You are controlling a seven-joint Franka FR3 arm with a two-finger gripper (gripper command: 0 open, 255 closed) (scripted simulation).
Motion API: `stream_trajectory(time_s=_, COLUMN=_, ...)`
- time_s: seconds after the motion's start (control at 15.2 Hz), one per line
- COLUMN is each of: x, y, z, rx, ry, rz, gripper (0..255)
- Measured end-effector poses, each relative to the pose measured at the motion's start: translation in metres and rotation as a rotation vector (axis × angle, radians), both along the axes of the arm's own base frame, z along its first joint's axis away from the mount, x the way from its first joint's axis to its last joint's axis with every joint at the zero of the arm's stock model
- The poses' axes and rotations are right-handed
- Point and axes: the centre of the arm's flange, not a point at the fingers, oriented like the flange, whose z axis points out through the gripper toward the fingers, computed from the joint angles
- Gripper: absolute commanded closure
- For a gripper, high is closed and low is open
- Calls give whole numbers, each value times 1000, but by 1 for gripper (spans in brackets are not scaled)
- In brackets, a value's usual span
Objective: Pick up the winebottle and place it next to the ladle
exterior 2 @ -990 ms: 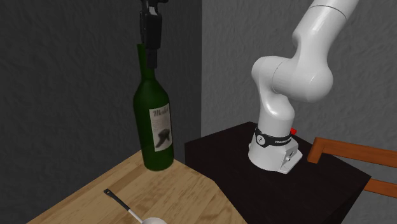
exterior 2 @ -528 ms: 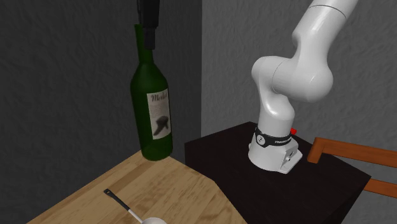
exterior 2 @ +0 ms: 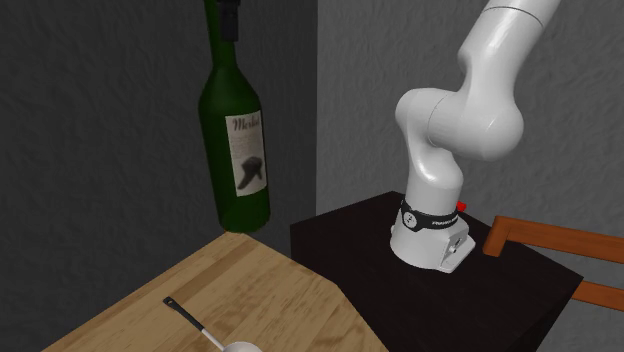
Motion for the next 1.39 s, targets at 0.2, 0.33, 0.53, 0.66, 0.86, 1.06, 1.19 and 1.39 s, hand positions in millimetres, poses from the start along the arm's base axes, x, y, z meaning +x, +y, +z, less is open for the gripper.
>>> stream_trajectory(time_s=0.2, x=-1, y=-1, z=16, rx=0, ry=0, rz=0, gripper=255)
stream_trajectory(time_s=0.33, x=-1, y=-2, z=25, rx=0, ry=0, rz=0, gripper=255)
stream_trajectory(time_s=0.53, x=-1, y=0, z=42, rx=0, ry=0, rz=0, gripper=255)
stream_trajectory(time_s=0.66, x=-2, y=1, z=53, rx=0, ry=0, rz=0, gripper=255)
stream_trajectory(time_s=0.86, x=-2, y=0, z=68, rx=0, ry=0, rz=0, gripper=255)
stream_trajectory(time_s=1.06, x=-1, y=0, z=85, rx=0, ry=0, rz=0, gripper=255)
stream_trajectory(time_s=1.19, x=-2, y=0, z=95, rx=0, ry=0, rz=0, gripper=255)
stream_trajectory(time_s=1.39, x=-1, y=1, z=110, rx=0, ry=0, rz=0, gripper=255)
